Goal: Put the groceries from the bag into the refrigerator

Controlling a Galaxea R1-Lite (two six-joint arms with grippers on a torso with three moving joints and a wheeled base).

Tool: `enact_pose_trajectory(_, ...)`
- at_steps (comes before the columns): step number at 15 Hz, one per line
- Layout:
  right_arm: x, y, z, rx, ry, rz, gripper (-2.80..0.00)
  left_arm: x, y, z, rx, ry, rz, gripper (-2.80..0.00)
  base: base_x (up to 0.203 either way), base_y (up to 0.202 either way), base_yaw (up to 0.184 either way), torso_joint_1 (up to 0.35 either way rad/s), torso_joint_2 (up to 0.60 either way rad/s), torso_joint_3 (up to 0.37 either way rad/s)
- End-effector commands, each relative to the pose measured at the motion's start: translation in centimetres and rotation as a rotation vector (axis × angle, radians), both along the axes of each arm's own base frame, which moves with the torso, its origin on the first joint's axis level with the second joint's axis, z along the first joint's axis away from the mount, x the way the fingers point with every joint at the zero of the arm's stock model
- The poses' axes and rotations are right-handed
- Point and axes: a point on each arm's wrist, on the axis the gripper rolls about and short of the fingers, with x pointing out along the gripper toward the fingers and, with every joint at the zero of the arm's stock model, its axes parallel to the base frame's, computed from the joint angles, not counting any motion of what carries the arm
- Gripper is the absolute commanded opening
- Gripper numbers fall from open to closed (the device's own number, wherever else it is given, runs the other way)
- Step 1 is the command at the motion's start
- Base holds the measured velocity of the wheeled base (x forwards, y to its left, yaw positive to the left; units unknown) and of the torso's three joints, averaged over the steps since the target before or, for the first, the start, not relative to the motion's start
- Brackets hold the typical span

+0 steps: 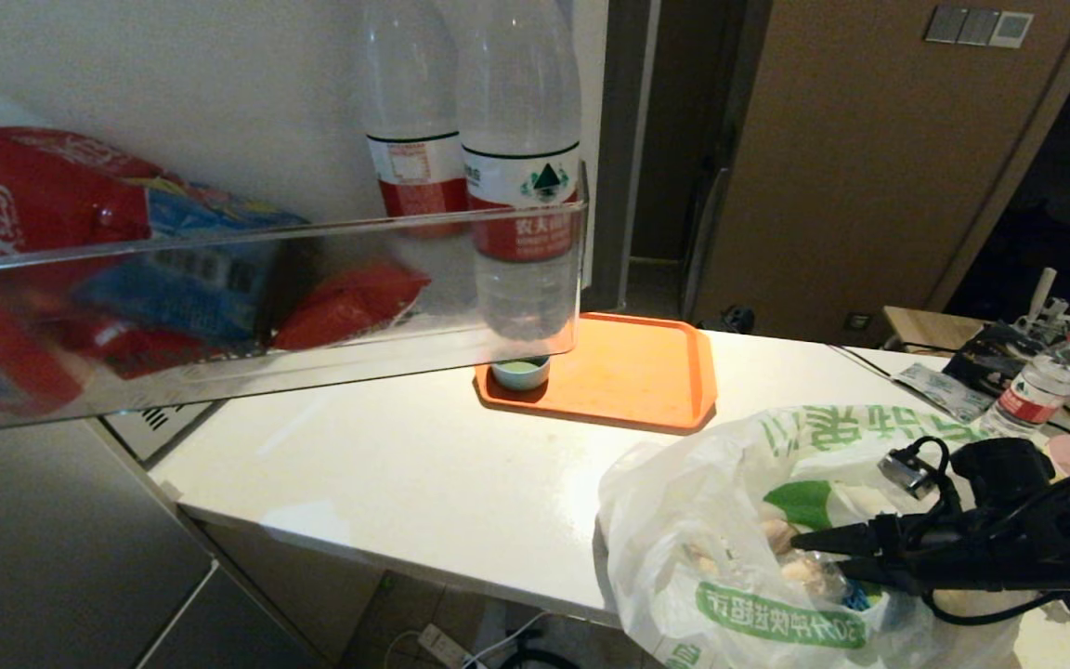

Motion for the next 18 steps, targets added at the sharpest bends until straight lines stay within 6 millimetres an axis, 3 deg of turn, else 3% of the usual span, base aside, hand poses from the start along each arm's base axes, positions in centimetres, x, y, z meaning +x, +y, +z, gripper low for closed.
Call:
enact_pose_trajectory(1, 0.17, 0.00, 0.06, 0.022, -0.012, 0.013, 0.00, 0.00, 0.00, 0.00, 0.001, 0.000, 0.000, -2.80, 0.000, 0.000, 0.000, 0.000, 0.00, 0.000)
enact_pose_trajectory(10, 0.53, -0.09, 0.80, 0.045, -0.045, 0.025, 0.00, 0.01, 0.00, 0.00, 0.002, 0.001, 0.000, -2.80, 0.000, 0.000, 0.000, 0.000, 0.00, 0.000)
enact_pose_trajectory(11, 0.53, -0.05, 0.77, 0.043, -0.045, 0.026, -2.80, 0.01, 0.00, 0.00, 0.002, 0.001, 0.001, -2.80, 0.000, 0.000, 0.000, 0.000, 0.00, 0.000)
enact_pose_trajectory(18, 0.47, -0.05, 0.43, 0.039, -0.030, 0.023, -2.80, 0.01, 0.00, 0.00, 0.004, 0.001, 0.000, -2.80, 0.000, 0.000, 0.000, 0.000, 0.00, 0.000)
